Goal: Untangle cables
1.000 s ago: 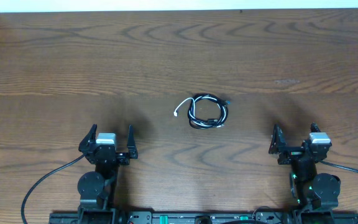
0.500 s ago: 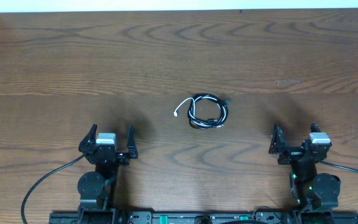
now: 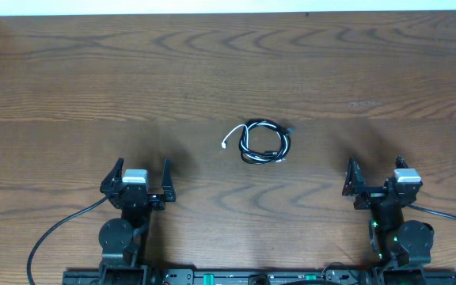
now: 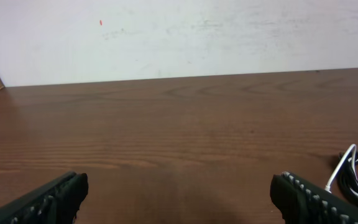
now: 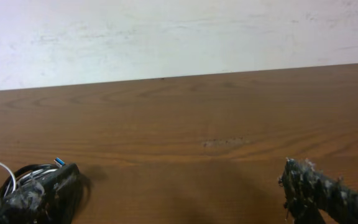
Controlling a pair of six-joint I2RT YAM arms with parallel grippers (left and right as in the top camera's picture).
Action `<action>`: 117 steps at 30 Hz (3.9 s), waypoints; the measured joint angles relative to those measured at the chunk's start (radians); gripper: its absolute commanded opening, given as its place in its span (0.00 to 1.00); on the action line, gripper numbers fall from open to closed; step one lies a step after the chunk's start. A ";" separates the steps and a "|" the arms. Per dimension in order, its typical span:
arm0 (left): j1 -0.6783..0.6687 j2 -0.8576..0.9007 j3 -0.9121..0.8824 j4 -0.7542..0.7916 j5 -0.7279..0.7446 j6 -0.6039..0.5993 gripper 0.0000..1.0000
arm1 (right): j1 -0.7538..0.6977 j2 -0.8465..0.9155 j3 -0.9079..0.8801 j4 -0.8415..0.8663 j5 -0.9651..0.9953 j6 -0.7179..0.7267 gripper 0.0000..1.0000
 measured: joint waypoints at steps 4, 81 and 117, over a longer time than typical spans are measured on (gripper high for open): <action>0.000 0.000 0.000 0.000 0.000 0.000 0.99 | 0.000 0.000 0.000 0.000 0.000 0.000 0.99; -0.219 1.352 1.299 -0.787 0.307 -0.219 0.75 | 0.000 0.937 0.934 -0.772 -0.425 0.113 0.83; -0.616 2.006 1.332 -0.634 0.121 -1.322 0.29 | 0.000 1.245 0.935 -0.837 -0.092 0.369 0.84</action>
